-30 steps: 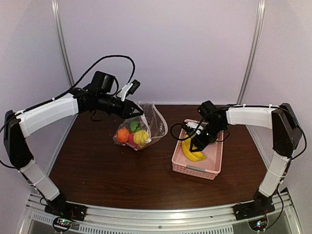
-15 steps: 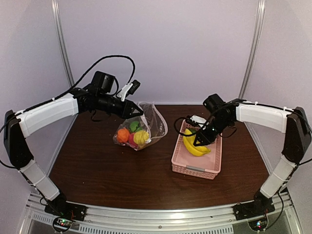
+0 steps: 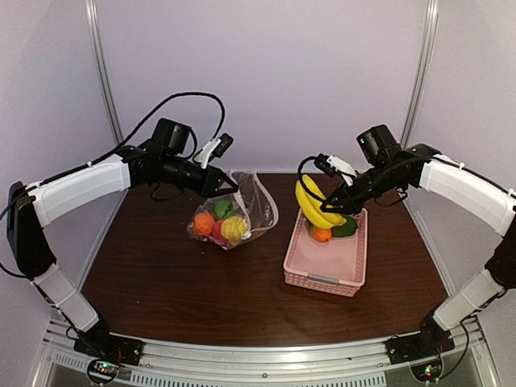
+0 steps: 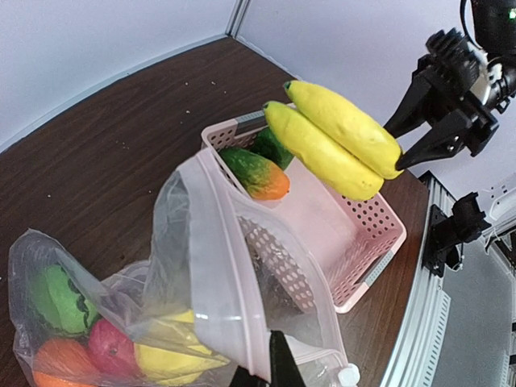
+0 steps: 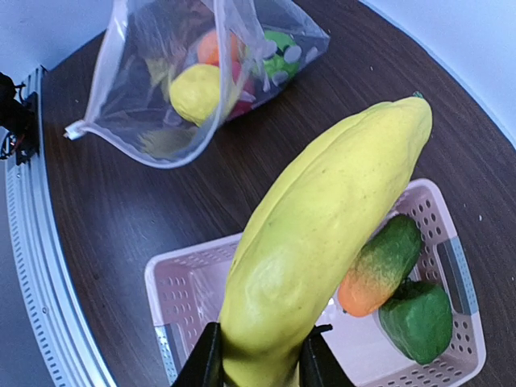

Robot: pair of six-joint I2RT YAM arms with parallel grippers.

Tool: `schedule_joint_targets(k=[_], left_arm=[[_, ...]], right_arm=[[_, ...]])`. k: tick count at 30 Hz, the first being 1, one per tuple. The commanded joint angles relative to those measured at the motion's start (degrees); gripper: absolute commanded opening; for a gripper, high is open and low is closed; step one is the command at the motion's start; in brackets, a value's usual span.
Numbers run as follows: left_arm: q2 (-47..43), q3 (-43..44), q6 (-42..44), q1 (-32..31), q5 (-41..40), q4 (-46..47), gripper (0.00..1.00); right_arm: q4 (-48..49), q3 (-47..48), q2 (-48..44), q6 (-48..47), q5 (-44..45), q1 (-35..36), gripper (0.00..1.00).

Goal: Place the food in the zip-top bag and seal the zipper
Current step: Pick up the fake fruit from the bin, then place the fake fruit in the zipper food storage bag.

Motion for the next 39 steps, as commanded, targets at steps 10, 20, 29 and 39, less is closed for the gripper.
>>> schedule_joint_targets(k=[10,20,29,39], left_arm=[[0.9,0.3,1.5,0.3,0.3,1.4,0.0],[0.8,0.6,1.3,0.3,2.2,1.4,0.0],[0.4,0.5,1.8,0.3,3.3,1.5,0.0],[1.1,0.5,1.7,0.3,5.6,1.5,0.0]], right_arm=[[0.7,12.0,5.3,3.1,-20.4,3.8,0.08],[-1.2,12.1,8.4,3.7,-21.4,8.3,0.09],[-3.3,20.2,17.8,8.9,-19.1,8.3,0.08],[-1.8,29.1,24.7,15.7,-15.5,8.3,0.1]])
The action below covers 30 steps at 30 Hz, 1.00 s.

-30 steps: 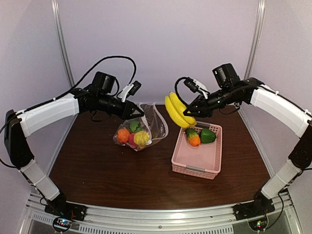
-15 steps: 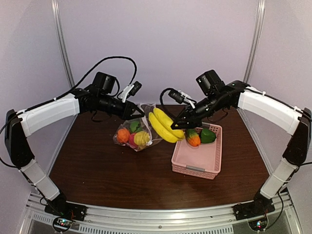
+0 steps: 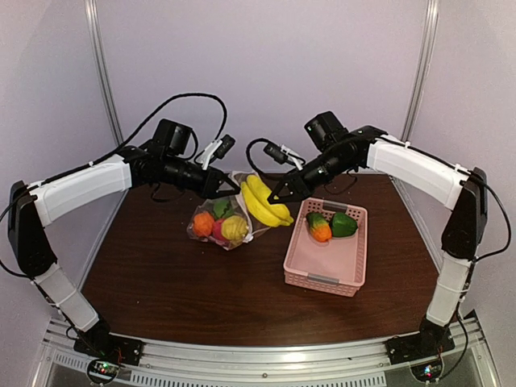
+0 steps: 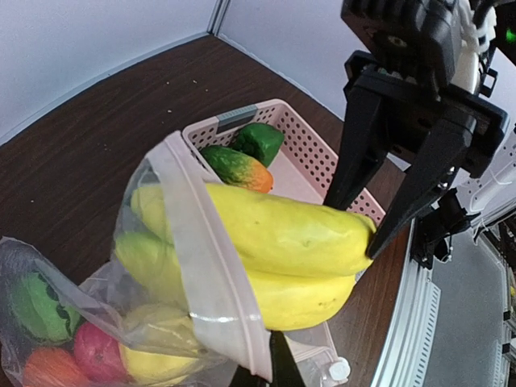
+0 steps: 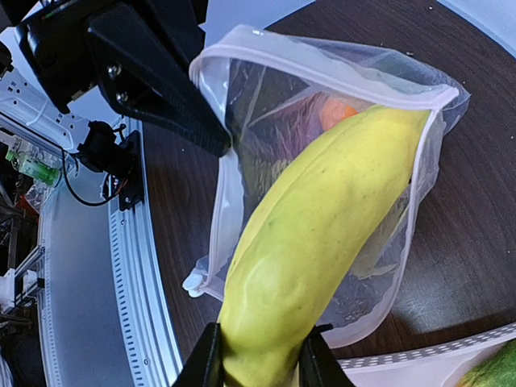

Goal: Place the food in the zip-top bag and seal the zipper
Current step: Place the fake fruit in the zipper food storage bag.

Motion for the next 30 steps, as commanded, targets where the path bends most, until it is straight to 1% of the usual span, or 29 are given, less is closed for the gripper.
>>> schedule_joint_targets(k=[1,5,7,12,19,22,24,26,27,29,30], left_arm=[[0.7,0.6,0.7,0.2,3.1,1.5,0.0],[1.1,0.6,0.3,0.1,4.8,1.7,0.0],[1.2,0.5,0.2,0.1,4.5,1.7,0.0],[2.1,0.7,0.1,0.1,5.1,1.8,0.0],[2.6,0.8,0.0,0.1,5.4,1.8,0.0],[3.0,0.8,0.0,0.1,5.7,1.8,0.0],[3.0,0.8,-0.2,0.1,6.4,2.1,0.0],[3.2,0.7,-0.2,0.1,7.1,2.4,0.0],[3.3,0.7,-0.1,0.1,7.3,2.5,0.0],[3.5,0.7,0.1,0.1,7.4,2.5,0.0],[3.5,0.7,0.1,0.1,7.1,2.5,0.0]], right_arm=[[0.9,5.0,3.9,5.2,1.2,0.0,0.11],[2.3,7.4,6.5,9.5,-0.6,0.1,0.14],[3.0,7.4,7.0,12.2,0.6,0.4,0.13],[6.4,6.3,6.4,20.2,0.4,0.6,0.12],[9.3,3.3,3.3,26.6,5.8,1.4,0.15],[11.1,2.3,3.6,28.8,8.0,2.6,0.17],[10.7,3.5,4.8,29.0,12.1,3.7,0.22],[10.1,5.4,6.9,30.3,12.9,4.1,0.27],[10.3,6.0,7.8,31.4,12.4,4.2,0.32],[10.7,7.0,8.7,31.9,10.7,4.4,0.46],[10.9,7.2,8.7,31.6,9.6,4.4,0.5]])
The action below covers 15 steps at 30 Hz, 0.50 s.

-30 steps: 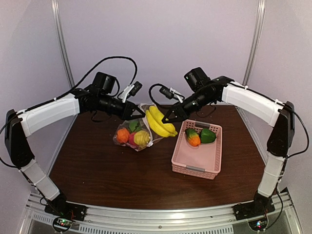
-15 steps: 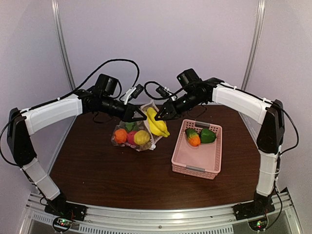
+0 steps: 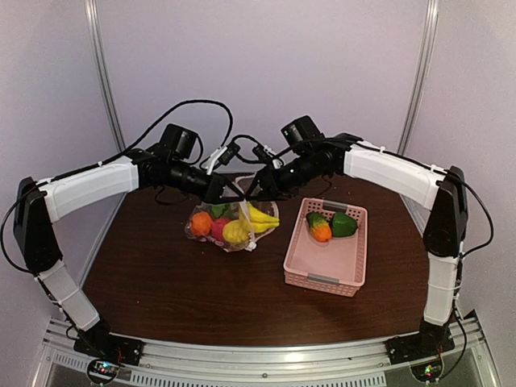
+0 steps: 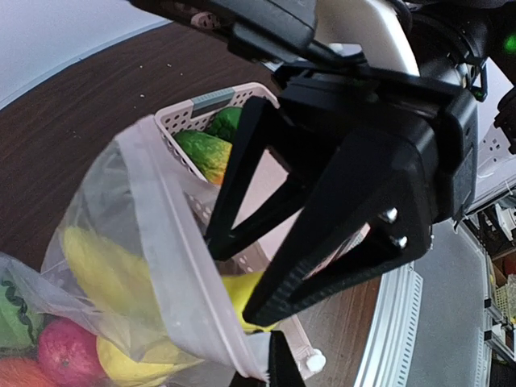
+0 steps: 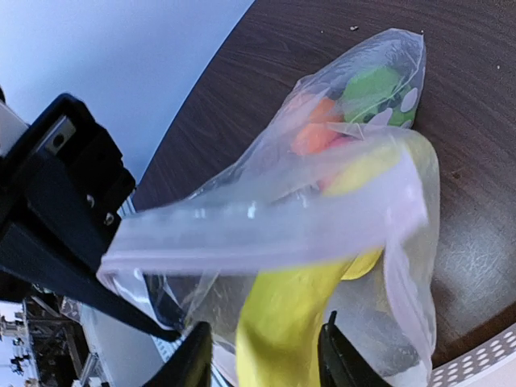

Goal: Place the food in the zip-top bag and seal the zipper
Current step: Place the fake fruit in the zipper food storage bag.

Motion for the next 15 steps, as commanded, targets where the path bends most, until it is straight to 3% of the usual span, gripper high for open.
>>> schedule_joint_targets(k=[1,6,11,15], left_arm=[[0.7,0.7,0.2,0.1,1.7,2.4,0.0],[-0.1,0.7,0.0,0.4,0.6,2.4,0.0],[-0.9,0.7,-0.7,0.5,0.1,2.4,0.0],[-1.9,0.7,-1.1,0.5,-0.2,2.4,0.0]], right_arm=[[2.6,2.5,1.7,2.0,-0.1,0.4,0.53],[0.4,1.6,-3.6,-5.0,1.7,0.0,0.69],[-4.1,-1.0,-10.7,-23.2,1.7,-0.3,0.7],[-3.0,-9.1,-14.2,-28.3,14.7,-0.3,0.65]])
